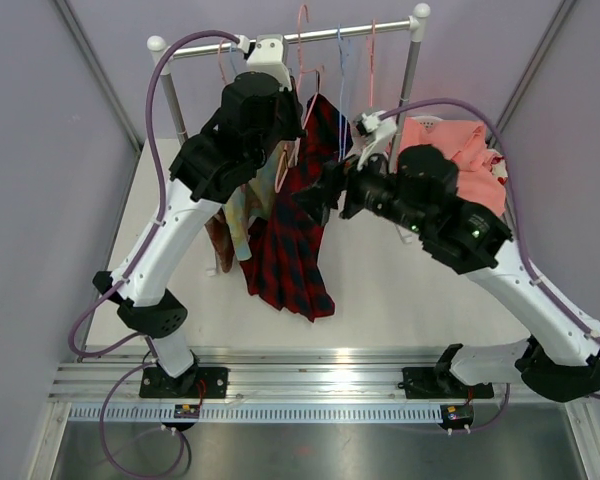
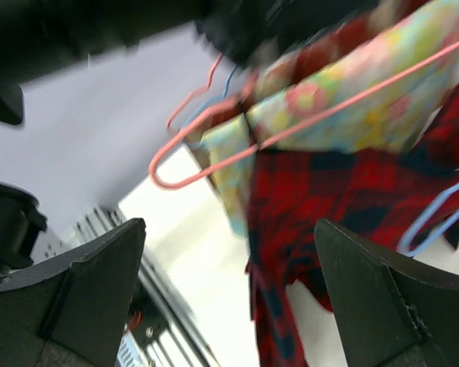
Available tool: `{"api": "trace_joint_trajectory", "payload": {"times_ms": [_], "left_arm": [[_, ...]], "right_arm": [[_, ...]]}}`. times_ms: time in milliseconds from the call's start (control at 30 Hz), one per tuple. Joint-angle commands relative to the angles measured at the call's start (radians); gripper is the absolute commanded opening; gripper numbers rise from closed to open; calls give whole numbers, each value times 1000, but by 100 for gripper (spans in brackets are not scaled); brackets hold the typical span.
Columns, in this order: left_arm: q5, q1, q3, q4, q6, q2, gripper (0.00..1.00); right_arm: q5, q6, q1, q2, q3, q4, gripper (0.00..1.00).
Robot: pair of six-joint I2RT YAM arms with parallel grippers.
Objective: Remove the skirt from the hanger
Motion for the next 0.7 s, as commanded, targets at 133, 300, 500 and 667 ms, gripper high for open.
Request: {"api": "trace_joint_trajectory", "payload": {"times_ms": [133, 300, 500, 667], "left_arm": [[-92, -3, -129, 279, -69, -128, 0], [-101, -11, -190, 326, -104, -165, 0], [-93, -16, -187, 336, -132, -173, 0], [-81, -16, -193, 351, -152, -178, 0]], "right_arm": [[426, 78, 165, 53, -127, 25, 99], [492, 113, 168, 114, -157, 117, 98], [491, 127, 196, 194, -136, 182, 86], [508, 116, 230, 229, -111, 194, 35]]}}
